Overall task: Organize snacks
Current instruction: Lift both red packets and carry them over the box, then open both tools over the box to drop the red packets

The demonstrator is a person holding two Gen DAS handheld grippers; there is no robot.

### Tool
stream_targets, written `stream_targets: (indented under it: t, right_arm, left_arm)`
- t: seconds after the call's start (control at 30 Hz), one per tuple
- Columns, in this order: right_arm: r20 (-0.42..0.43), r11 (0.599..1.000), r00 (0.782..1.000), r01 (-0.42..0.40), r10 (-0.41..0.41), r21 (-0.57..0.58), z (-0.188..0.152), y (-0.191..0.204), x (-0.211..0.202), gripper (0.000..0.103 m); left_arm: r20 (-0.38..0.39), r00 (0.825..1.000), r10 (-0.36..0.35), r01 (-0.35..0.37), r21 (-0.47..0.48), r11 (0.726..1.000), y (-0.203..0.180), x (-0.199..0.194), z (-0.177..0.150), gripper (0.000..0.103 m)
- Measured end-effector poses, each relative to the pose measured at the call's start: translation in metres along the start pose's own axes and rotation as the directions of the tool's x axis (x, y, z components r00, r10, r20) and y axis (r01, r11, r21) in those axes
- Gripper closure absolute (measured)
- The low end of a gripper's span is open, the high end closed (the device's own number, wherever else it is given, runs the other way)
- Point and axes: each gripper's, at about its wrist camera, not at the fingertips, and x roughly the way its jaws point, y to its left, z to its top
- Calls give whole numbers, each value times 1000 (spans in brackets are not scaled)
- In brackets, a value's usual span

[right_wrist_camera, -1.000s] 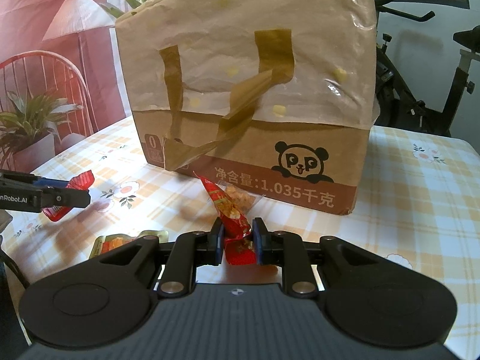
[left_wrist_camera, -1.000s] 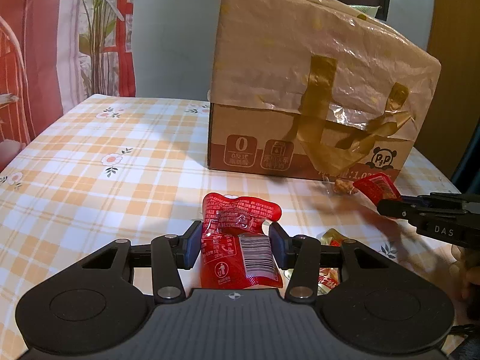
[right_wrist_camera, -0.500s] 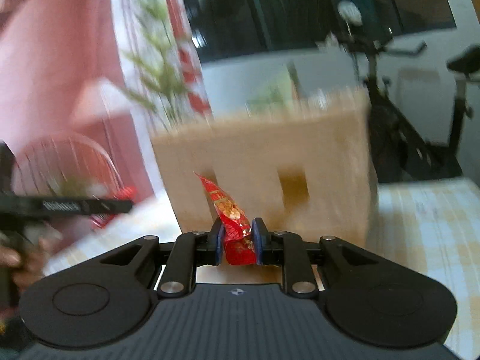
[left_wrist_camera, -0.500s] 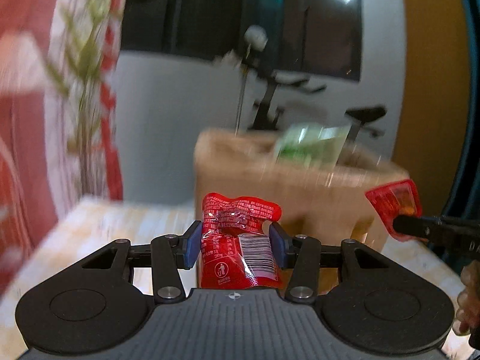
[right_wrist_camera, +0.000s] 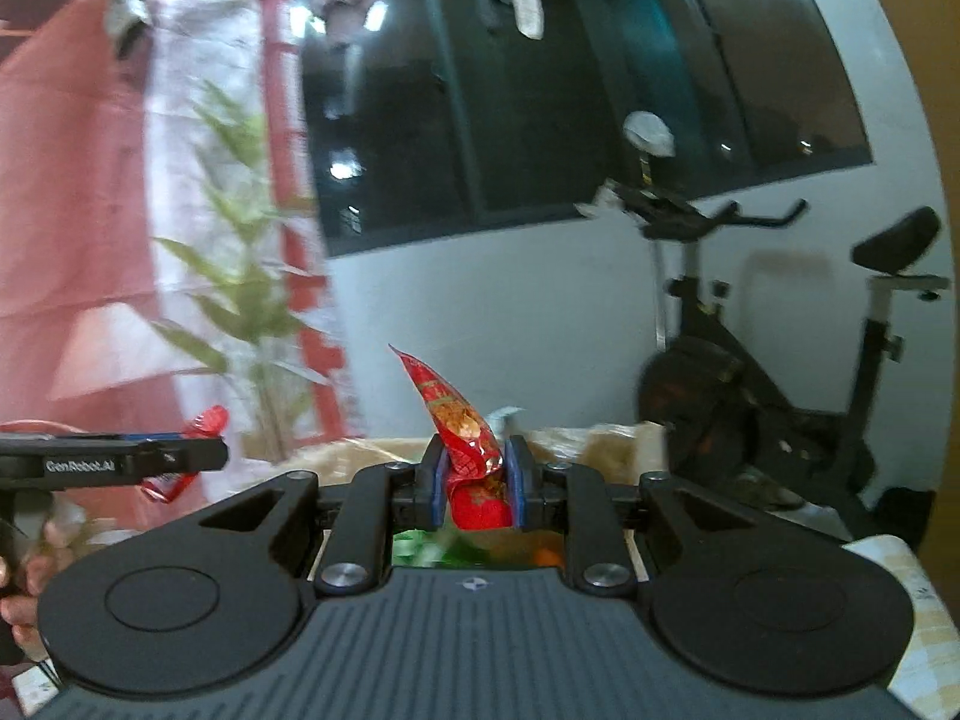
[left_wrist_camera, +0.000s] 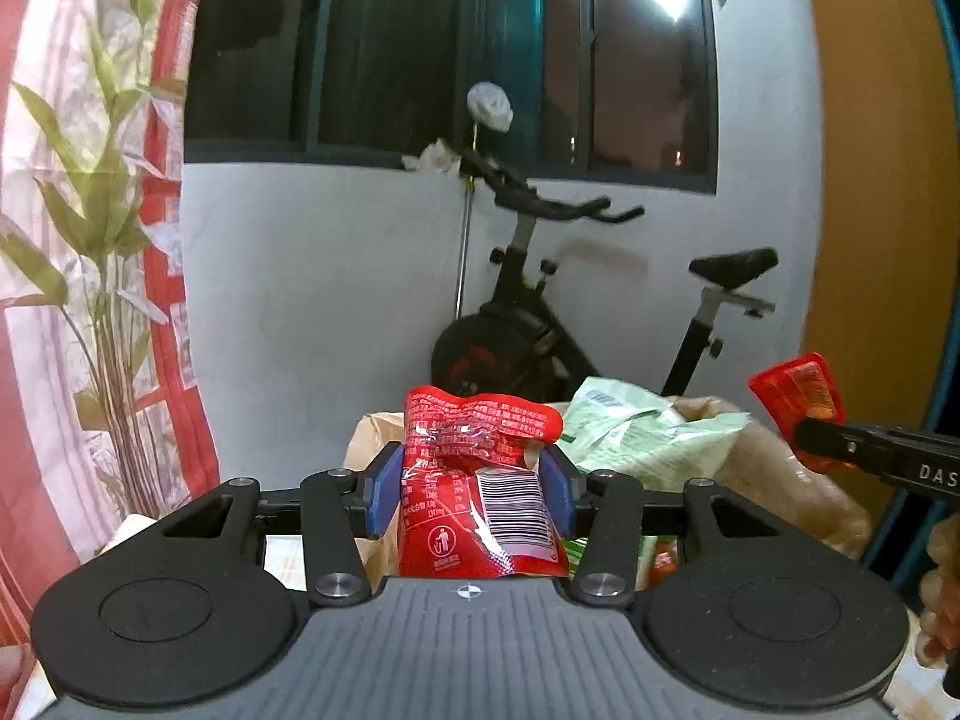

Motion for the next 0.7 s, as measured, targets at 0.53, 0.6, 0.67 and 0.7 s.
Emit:
stream_targets:
  t: [0.53,0.6,0.67,0.7]
  right_arm:
    - [-138,996,987,73,-79,-46,-20,-14,25,68]
    - [-137,993,986,79,-90,-87,-21,-9,21,56]
    - [-139,990,985,83,-98,-111,-23,-4,18,49]
    - [-145,990,984,85,-102,-116,-23,-1,16,48]
  left_arm:
    - [-130,991,43,-43,3,999,12,35,-13,34]
    - [-125,991,46,-46,4,999,11,29,-15,28]
    - [-121,991,53,-54,-4,999,9,21,-15,23]
    - [-118,992,53,-54,-9,998,8,17,-15,22]
